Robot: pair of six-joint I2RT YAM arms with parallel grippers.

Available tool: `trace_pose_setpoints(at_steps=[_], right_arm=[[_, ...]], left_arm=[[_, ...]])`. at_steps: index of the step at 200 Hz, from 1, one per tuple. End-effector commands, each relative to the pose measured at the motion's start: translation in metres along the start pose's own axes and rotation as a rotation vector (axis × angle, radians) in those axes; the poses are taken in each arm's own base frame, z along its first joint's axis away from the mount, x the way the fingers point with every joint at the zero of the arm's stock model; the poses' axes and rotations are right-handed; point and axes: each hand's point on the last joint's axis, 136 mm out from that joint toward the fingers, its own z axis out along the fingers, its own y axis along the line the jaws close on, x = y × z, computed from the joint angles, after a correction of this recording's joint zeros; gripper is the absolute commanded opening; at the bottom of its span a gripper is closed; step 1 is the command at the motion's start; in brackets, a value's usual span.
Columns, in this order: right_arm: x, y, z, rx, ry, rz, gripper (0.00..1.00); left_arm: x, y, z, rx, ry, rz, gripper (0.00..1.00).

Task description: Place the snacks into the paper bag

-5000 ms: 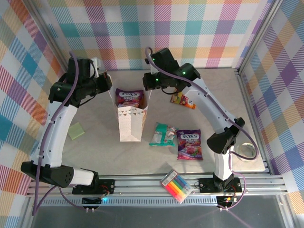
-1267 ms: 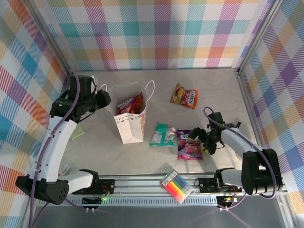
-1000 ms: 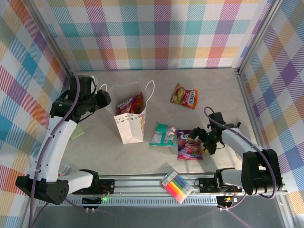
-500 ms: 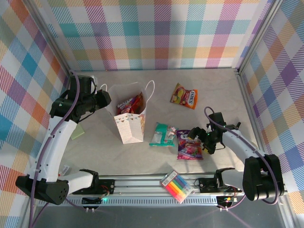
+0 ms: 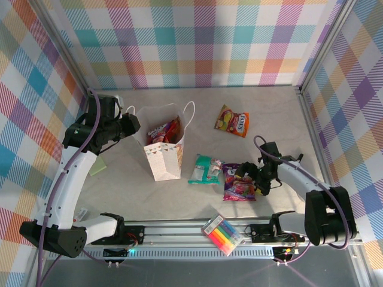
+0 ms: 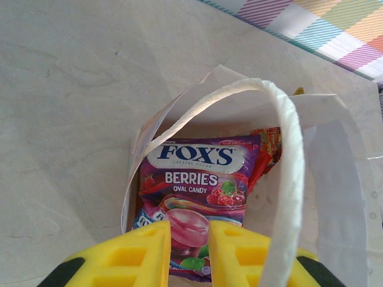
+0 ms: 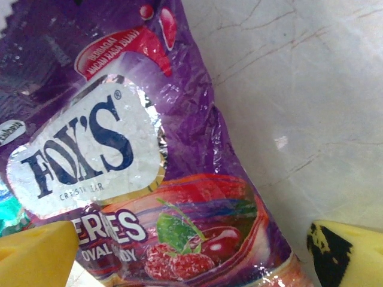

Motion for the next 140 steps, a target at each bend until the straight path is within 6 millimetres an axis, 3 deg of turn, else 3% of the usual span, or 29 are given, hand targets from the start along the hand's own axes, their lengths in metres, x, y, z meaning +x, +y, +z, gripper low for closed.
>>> trace_pose_setpoints(at_steps=[1,41,96,140], right_arm=[[0.0087,0.0078,0.0083,-0.017,0.050,-0.035,0.98],[0.0080,0.0105,0.0081,-0.006,0.049,-0.053,0.96],[0.0057,0.0096,0.0132,0.020,0.052,-0.064,0.75],[-0.0004,0.0079,0.0068,0.054,0.019,-0.078,0.66]], left_arm=[[0.0016,0.0022,-0.0072,0.002,0.003,-0.016,0.24],[0.0018,0.0030,-0.0072,-0.002,0.004,-0.009,0.24],[0.0026,0.0032,-0.0068,-0.001,0.006,-0.006,0.24],[0.0034,0.0057,-0.0071,-0.012,0.004,-0.002,0.24]])
